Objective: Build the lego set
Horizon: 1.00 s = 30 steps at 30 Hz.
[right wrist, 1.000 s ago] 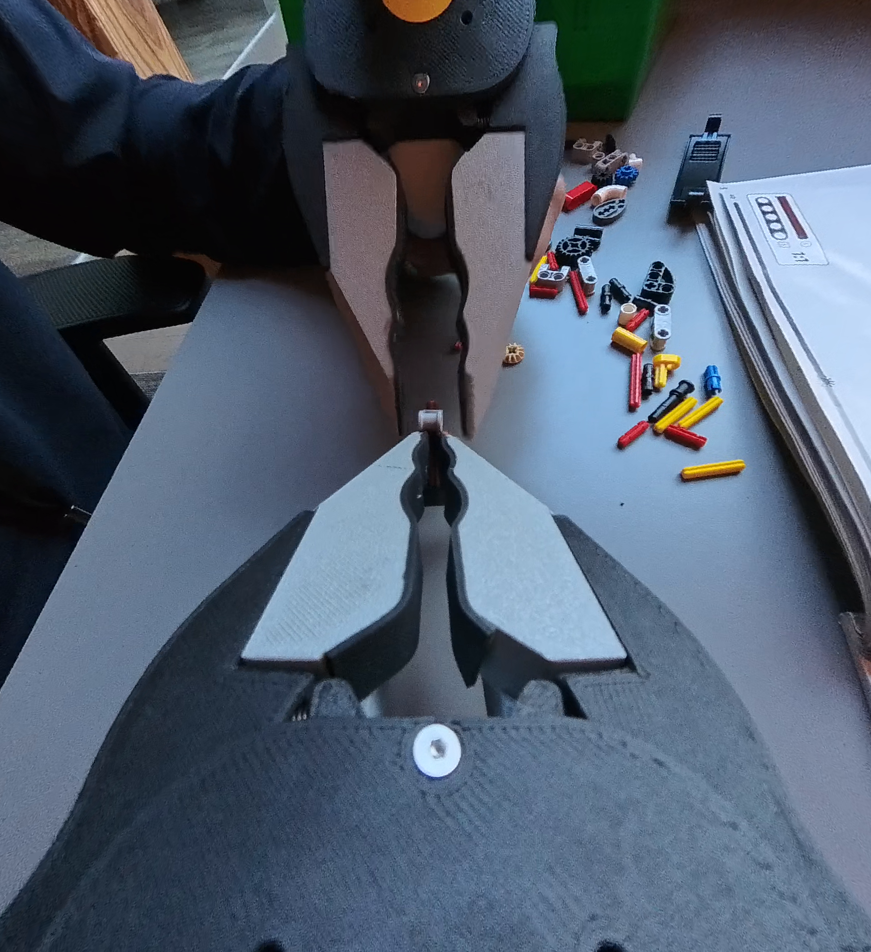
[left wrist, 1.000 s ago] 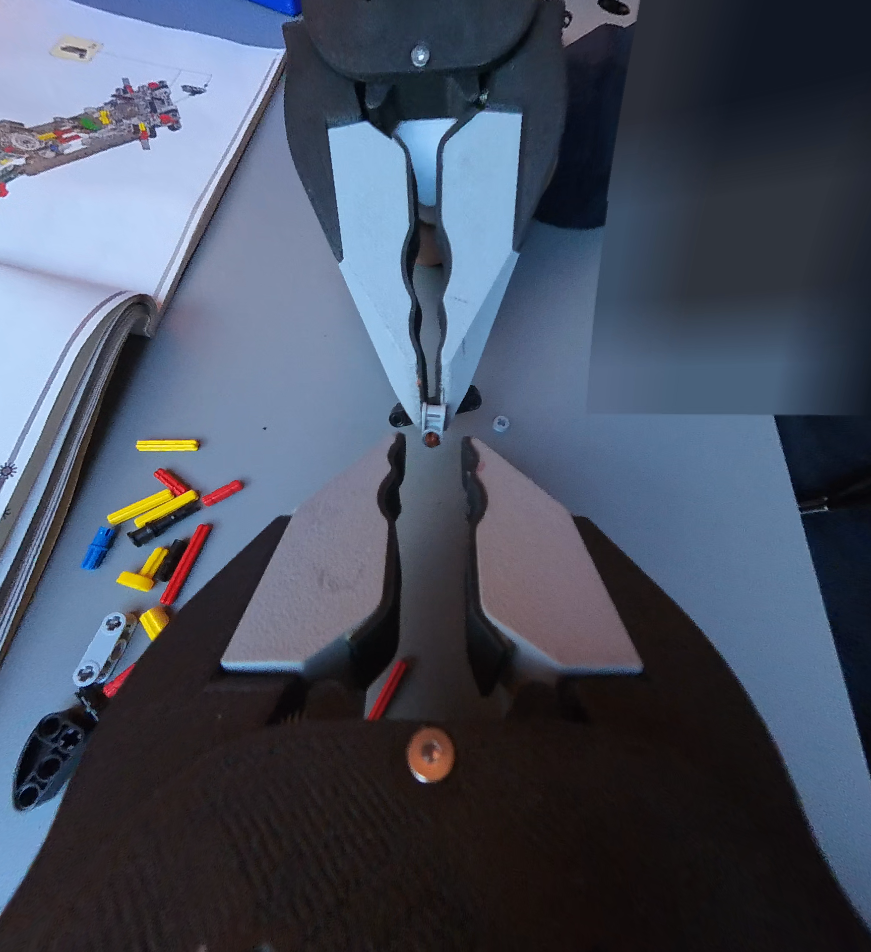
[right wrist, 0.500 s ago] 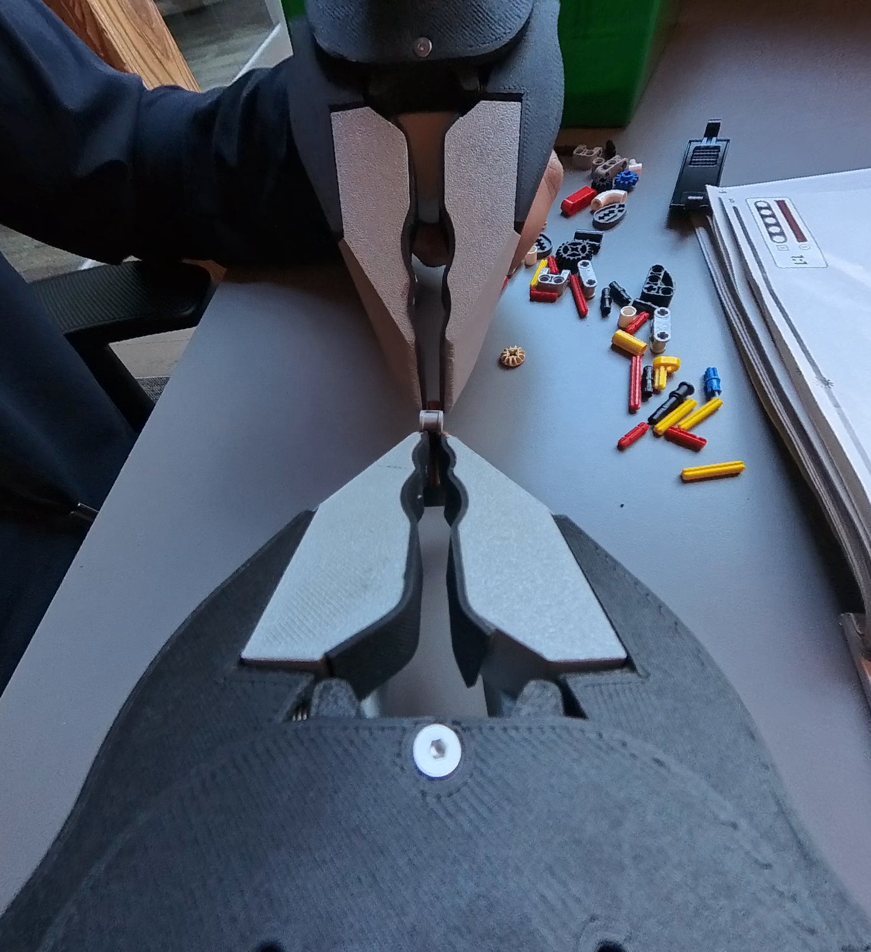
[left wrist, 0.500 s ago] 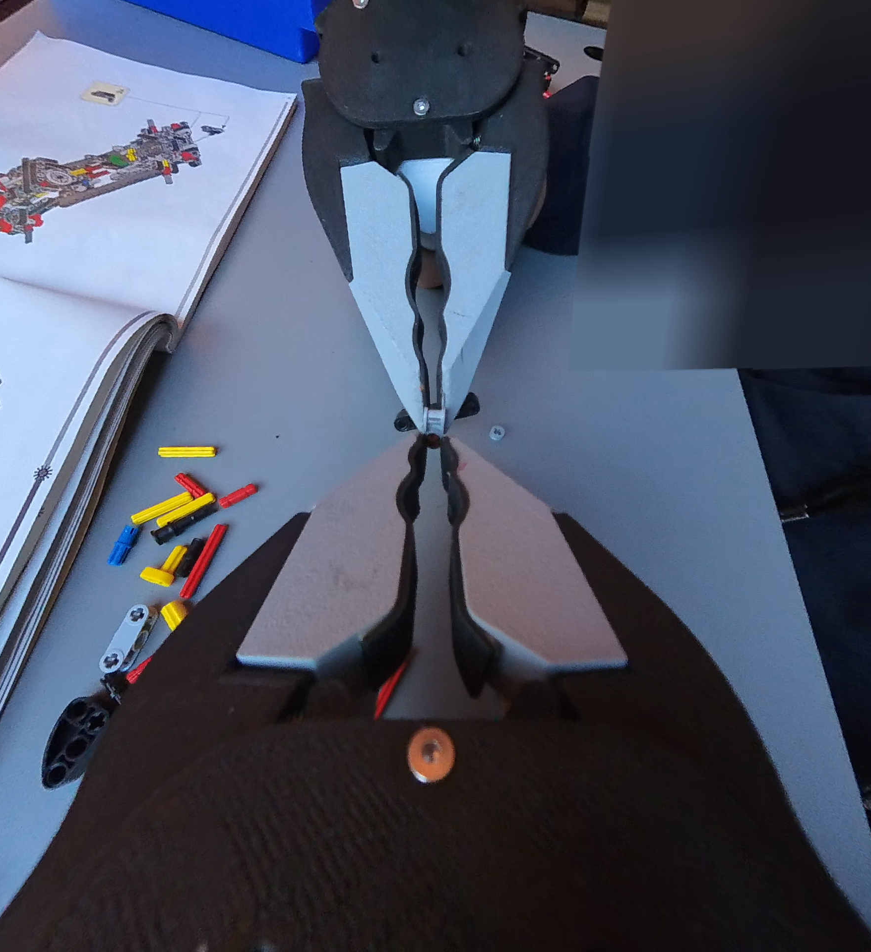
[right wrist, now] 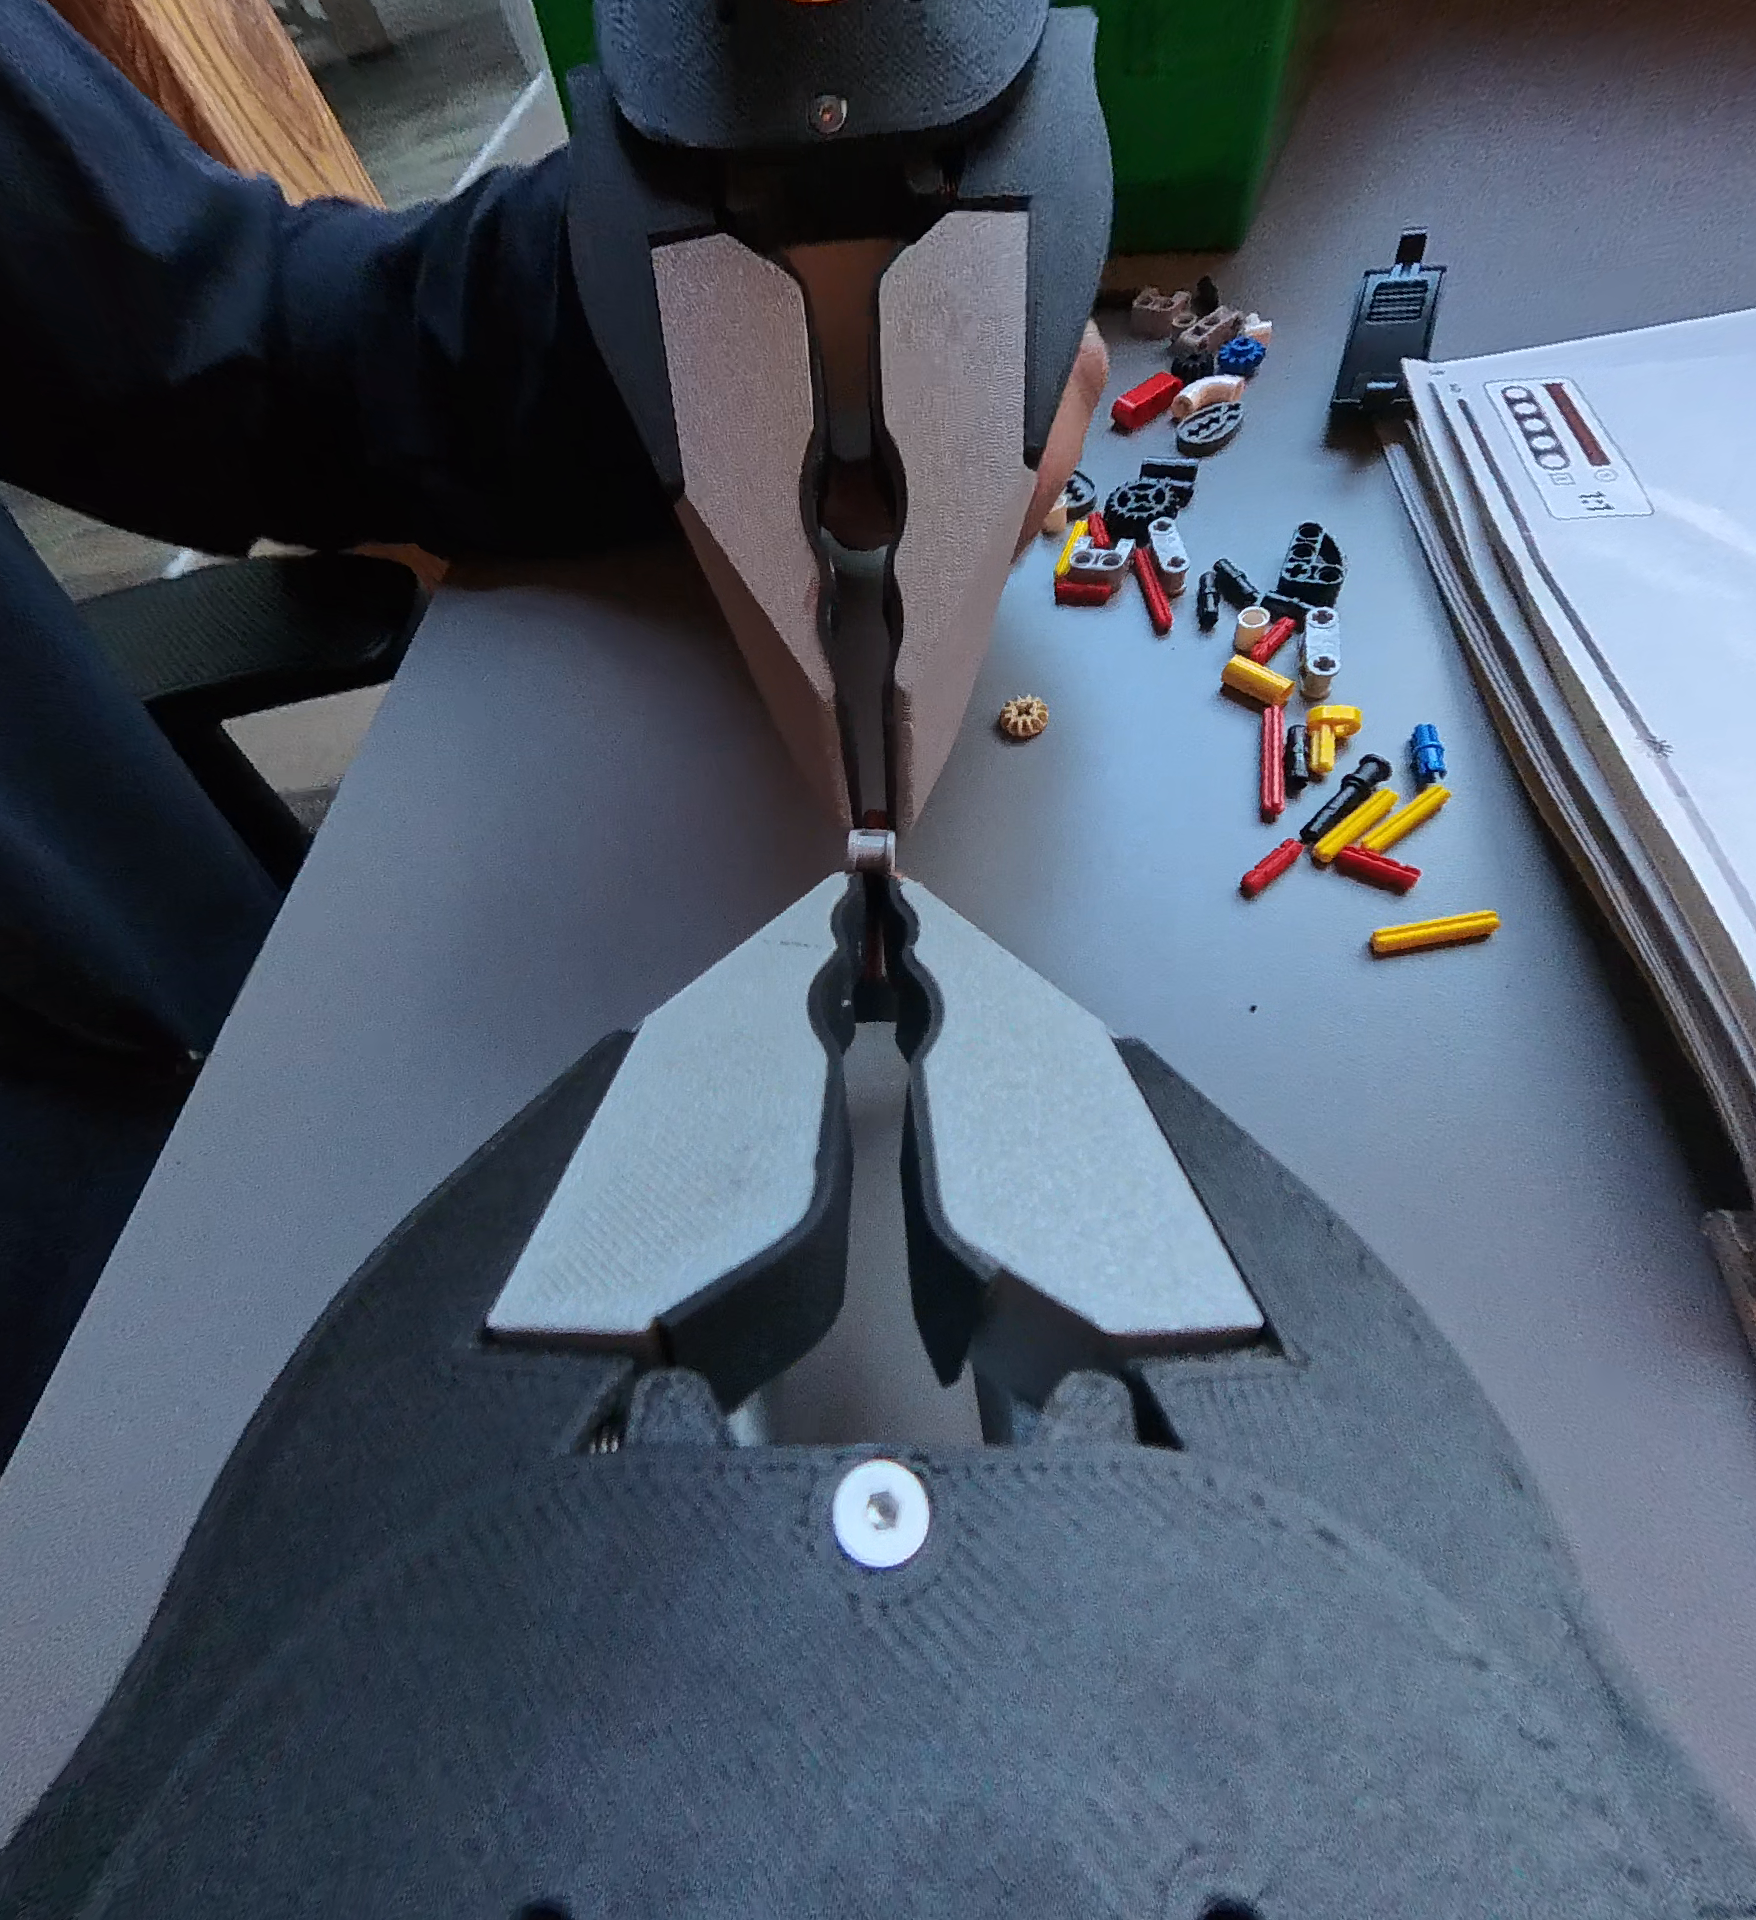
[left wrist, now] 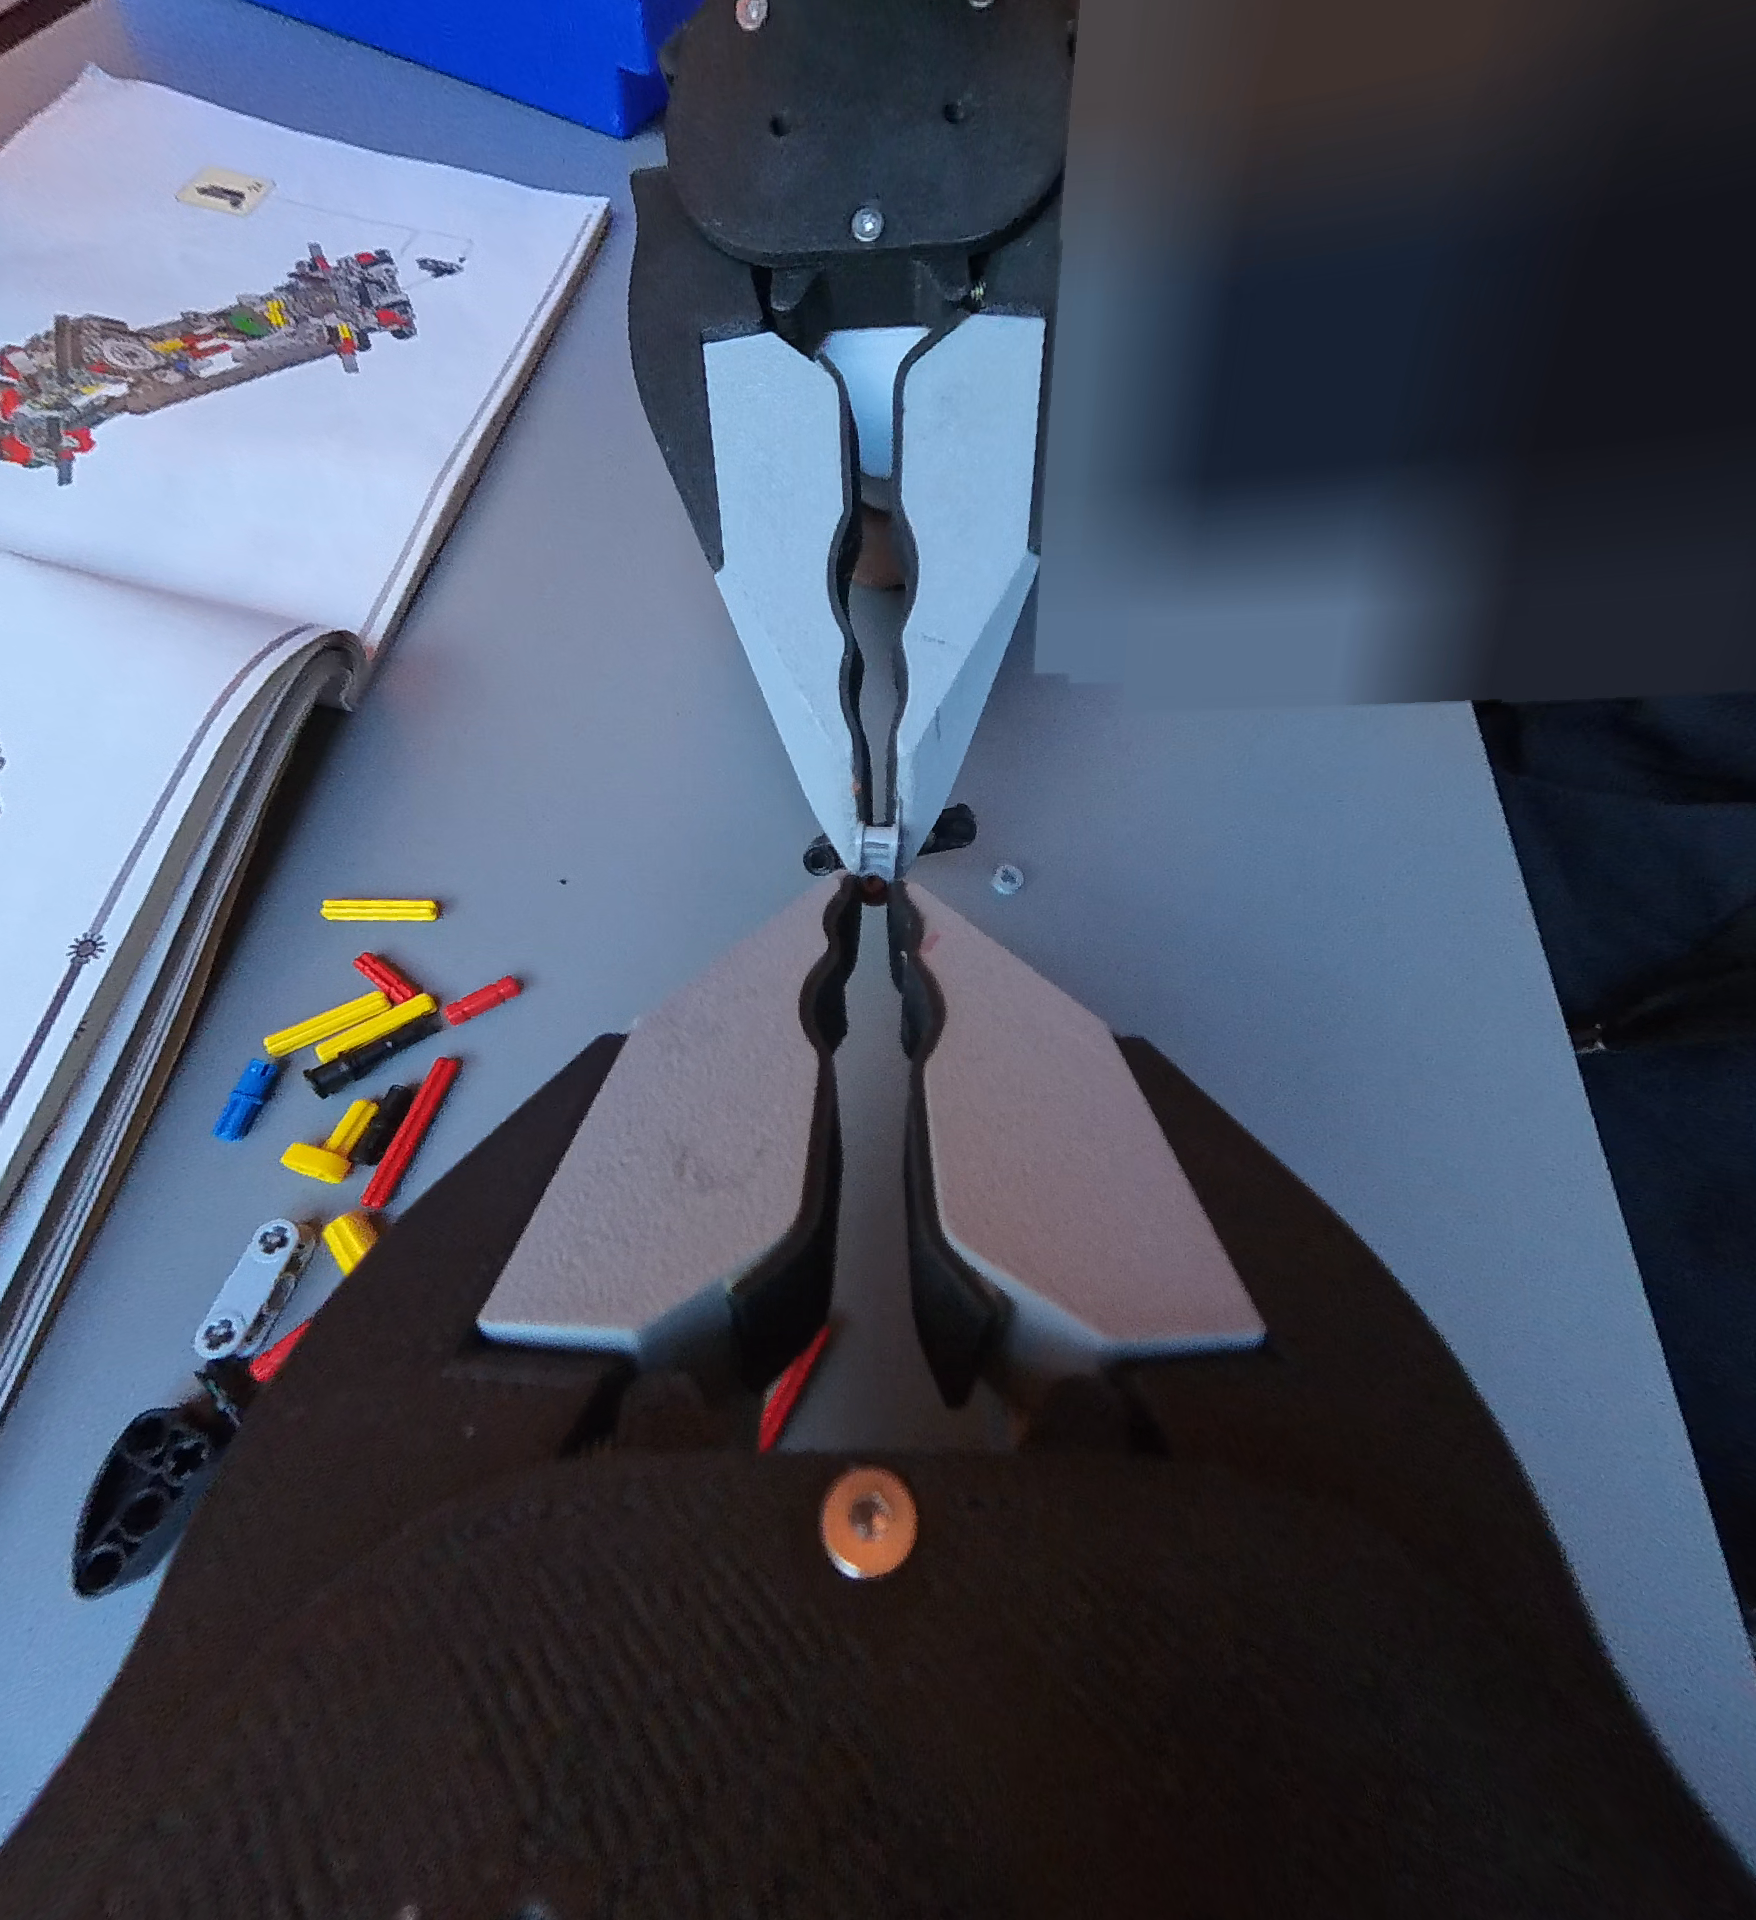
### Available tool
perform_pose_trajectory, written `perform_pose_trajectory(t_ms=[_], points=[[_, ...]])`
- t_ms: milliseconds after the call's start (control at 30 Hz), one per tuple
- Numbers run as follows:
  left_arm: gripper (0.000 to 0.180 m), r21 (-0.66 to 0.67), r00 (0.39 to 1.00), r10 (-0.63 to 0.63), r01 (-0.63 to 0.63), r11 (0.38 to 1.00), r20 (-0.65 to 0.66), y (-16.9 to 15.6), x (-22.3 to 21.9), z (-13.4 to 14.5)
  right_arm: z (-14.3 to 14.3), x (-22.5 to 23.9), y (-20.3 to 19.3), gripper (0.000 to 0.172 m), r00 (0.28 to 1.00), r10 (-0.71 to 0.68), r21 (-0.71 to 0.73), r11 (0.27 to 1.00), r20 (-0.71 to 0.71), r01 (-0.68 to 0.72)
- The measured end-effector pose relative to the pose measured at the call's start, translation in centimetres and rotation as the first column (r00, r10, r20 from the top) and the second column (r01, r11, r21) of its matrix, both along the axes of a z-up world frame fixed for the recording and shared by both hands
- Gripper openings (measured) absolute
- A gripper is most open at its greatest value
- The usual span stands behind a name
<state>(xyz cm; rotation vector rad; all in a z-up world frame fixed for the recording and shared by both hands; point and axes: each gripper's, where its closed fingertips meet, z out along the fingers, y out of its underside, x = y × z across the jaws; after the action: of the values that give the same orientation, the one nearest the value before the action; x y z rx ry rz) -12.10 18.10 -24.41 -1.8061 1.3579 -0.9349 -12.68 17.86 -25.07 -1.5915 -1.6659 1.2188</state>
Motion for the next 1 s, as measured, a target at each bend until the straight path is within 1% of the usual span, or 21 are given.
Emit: perform_pose_trajectory(t_ms=[133,400,567,700,767,1000], points=[[0.003,0.011,1.0,0.01,-0.01,1.0,0.005,0.2,-0.2,0.2,0.2,-0.1,0.3,0.0,0.999,-0.041,-0.021,0.999,-0.009,0.04],[0.003,-0.026,1.0,0.016,-0.016,1.0,0.013,0.5,-0.4,-0.2,0.2,-0.1,0.8,0.0,0.995,-0.1,-0.029,0.995,-0.012,0.099],[0.003,-0.035,1.0,0.017,-0.017,0.999,0.011,0.6,-0.2,-0.4,0.9,0.2,1.2,0.0,0.992,-0.115,-0.125,0.986,-0.048,0.109],[0.001,-0.083,0.999,0.037,-0.037,0.996,0.009,1.1,-0.3,-1.1,1.6,0.4,1.8,0.0,0.987,-0.134,-0.214,0.97,-0.089,0.113],[0.001,-0.104,0.999,0.047,-0.045,0.994,0.011,1.2,-0.4,-1.2,1.8,0.5,1.9,0.0,0.985,-0.142,-0.233,0.966,-0.094,0.117],[0.001,-0.071,0.998,0.056,-0.057,0.996,-0.016,1.2,-0.5,-1.4,1.3,0.3,1.6,0.0,0.987,-0.143,-0.158,0.979,-0.074,0.13]])
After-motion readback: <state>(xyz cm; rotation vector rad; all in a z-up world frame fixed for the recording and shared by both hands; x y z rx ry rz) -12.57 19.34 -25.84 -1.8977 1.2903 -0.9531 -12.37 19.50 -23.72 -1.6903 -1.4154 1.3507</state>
